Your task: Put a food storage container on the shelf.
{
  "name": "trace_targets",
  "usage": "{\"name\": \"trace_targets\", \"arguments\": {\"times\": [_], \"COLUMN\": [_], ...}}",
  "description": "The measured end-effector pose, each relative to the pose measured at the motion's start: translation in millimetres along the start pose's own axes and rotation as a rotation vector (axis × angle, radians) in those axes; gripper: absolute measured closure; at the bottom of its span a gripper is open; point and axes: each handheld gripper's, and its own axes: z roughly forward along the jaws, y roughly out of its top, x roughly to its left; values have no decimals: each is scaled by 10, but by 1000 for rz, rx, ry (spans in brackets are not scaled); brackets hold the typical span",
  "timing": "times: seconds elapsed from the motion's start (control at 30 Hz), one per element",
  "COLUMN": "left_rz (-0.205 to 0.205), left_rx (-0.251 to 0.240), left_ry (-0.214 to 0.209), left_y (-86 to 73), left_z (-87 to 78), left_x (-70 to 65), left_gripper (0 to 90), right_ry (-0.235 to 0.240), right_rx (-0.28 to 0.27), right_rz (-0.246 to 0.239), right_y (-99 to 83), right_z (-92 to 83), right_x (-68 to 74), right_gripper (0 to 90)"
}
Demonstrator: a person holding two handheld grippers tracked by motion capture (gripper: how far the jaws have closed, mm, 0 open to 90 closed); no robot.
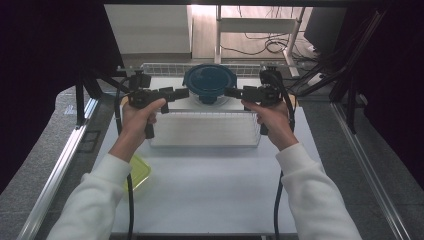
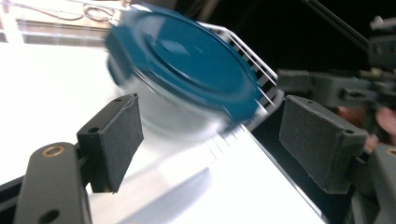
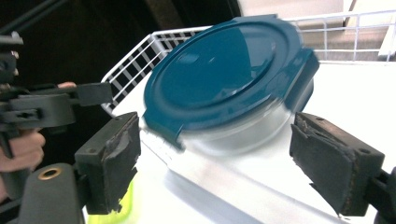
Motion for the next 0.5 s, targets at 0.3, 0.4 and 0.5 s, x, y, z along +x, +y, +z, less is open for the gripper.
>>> {"name": "trace_targets", "arguments": {"times": [0.3, 0.4, 0.5], "left_rz": [122, 139, 129], "left_rx": [52, 68, 91], "left_ry": [62, 89, 95], "left_y": [-547, -727, -907], "left_z": [-319, -384, -438], "left_x": [-240, -255, -247], "left_gripper": [225, 225, 225], "right_ry": [-18, -12, -7], "right_rx": [20, 27, 38], "right_rz": [-160, -165, -182], "right_y": [-525, -703, -865], "right_z": [-336, -397, -442], "right_x": [127, 116, 120], "right_gripper": [205, 207, 210]}}
